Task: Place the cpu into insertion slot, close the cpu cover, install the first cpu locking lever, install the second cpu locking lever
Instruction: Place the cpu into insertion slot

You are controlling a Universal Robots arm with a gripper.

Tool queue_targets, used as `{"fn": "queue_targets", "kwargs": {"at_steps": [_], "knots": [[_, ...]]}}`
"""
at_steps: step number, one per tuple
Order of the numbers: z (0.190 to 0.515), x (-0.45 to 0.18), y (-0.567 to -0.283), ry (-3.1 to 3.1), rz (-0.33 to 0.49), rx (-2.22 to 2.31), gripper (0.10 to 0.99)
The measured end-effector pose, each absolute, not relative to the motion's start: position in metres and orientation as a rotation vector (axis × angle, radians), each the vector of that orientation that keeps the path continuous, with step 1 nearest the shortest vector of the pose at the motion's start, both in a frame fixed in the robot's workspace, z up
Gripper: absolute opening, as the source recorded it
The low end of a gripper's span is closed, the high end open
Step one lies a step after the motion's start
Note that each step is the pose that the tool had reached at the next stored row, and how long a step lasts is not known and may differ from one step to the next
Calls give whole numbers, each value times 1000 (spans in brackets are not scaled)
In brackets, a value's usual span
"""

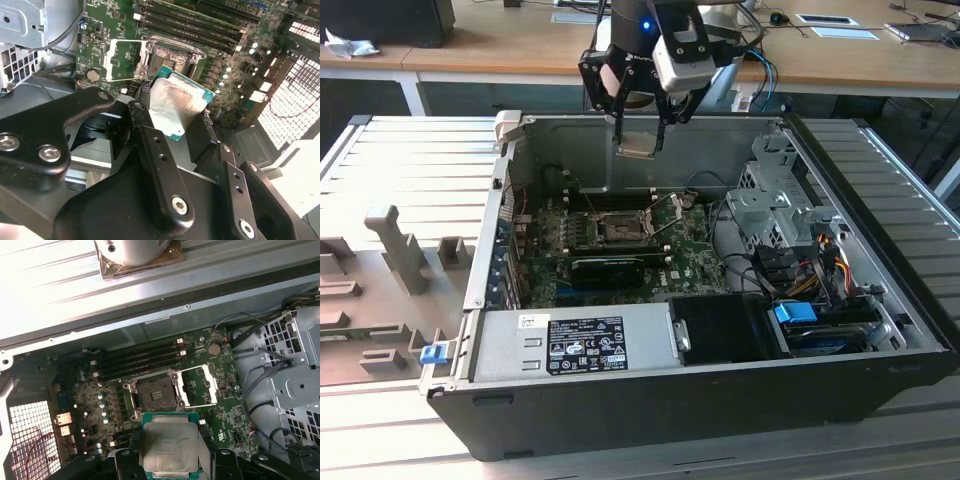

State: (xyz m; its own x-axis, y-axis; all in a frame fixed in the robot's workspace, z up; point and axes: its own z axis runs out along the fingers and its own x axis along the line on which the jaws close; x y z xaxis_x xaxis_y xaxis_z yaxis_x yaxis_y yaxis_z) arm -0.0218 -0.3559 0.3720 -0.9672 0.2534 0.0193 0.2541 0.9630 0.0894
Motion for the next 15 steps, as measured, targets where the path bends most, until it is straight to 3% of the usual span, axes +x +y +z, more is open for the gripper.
{"fn": "queue_targets", "kwargs": {"at_steps": [15], "knots": [[372, -22, -356, -3091, -143, -520, 525]]}}
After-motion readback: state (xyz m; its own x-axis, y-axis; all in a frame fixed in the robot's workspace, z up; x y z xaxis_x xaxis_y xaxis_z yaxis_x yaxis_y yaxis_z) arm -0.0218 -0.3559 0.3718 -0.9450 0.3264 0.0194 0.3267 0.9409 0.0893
